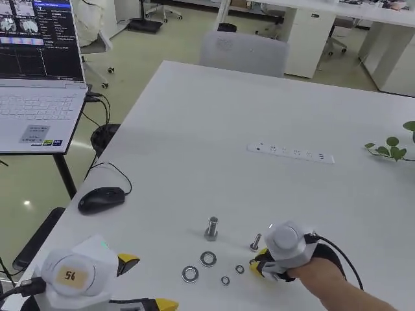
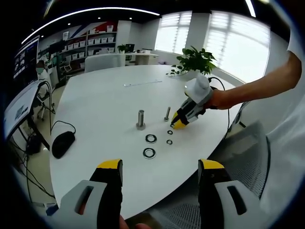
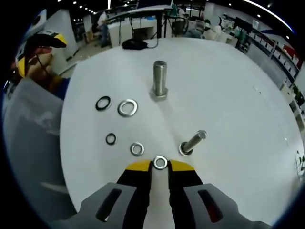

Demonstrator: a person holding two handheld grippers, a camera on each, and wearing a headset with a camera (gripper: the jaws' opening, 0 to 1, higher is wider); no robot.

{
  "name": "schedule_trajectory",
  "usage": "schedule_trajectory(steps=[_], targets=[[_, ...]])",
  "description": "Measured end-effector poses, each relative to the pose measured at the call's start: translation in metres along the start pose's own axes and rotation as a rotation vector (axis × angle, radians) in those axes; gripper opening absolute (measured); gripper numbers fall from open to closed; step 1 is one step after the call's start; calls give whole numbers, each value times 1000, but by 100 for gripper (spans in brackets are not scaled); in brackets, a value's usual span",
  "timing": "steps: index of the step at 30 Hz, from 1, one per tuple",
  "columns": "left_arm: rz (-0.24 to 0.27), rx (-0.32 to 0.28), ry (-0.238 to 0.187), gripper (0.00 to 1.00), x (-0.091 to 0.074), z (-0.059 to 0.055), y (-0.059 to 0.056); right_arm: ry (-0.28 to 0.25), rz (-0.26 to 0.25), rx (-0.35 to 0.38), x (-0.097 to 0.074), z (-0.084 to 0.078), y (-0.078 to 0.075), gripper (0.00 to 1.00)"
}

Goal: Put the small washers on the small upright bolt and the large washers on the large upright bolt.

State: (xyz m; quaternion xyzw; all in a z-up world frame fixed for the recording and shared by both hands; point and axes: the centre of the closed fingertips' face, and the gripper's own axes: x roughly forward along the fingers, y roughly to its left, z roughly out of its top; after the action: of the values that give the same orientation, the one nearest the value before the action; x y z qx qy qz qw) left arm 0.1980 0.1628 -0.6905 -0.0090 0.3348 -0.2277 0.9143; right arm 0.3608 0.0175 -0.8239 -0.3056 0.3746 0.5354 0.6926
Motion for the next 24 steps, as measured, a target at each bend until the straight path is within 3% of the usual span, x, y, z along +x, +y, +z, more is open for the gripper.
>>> schedule_trajectory(steps=[12, 16, 24], targets=[[8, -3, 0, 63, -3, -1, 2, 25, 7, -9, -13, -21, 16, 15], [5, -3, -2, 63, -2, -1, 1, 41, 32, -42, -16, -25, 19, 15], [-5, 5, 1, 63, 0, 0, -4, 95, 108, -174, -17, -27, 19, 16]])
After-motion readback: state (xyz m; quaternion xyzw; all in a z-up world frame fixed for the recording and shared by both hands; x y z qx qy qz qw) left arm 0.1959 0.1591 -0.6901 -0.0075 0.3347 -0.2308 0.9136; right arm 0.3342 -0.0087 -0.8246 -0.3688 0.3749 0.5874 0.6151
